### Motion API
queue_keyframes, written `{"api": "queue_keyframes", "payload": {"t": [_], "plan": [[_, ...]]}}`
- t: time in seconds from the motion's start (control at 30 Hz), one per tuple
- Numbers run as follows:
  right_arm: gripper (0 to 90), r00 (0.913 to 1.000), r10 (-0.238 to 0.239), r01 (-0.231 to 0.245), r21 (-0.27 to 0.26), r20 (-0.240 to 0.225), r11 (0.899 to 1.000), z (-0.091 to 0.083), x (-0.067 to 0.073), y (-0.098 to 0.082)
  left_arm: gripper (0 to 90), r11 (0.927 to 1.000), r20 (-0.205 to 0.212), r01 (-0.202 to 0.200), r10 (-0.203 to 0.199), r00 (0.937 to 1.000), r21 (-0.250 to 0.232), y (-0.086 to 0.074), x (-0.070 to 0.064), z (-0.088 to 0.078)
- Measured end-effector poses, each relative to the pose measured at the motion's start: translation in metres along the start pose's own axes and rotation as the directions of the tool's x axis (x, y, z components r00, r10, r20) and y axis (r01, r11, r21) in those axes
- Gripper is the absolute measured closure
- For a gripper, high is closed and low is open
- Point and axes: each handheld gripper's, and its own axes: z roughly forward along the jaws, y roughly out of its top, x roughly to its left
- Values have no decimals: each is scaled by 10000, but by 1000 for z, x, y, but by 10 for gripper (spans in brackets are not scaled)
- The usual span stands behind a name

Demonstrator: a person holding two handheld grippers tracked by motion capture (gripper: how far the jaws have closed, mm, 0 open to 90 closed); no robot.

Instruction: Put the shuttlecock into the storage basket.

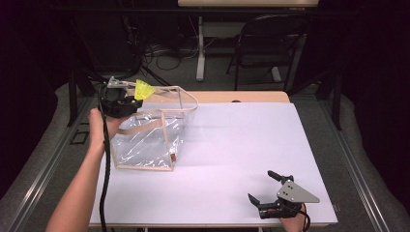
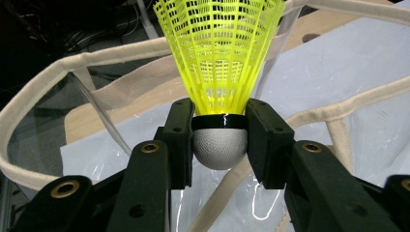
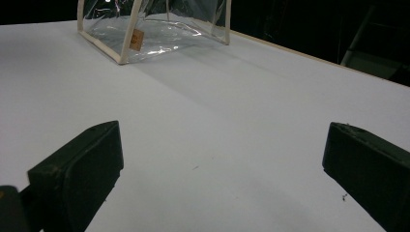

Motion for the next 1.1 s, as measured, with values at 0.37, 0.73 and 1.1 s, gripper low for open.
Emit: {"api": "queue_keyframes", "payload": {"t": [0.37,0.73,1.1], "plan": [[3,10000,-5,5,8,6,10000,0,0,0,645,9998,0,96,-96,10000,165,-2,1,3],[4,10000,-12,12,5,26,10000,0,0,0,645,9993,-73,124,-121,9999,342,-3,2,4],[4,10000,-42,42,6,16,10000,0,0,0,644,9987,-291,226,-213,9993,463,-5,3,5]]}}
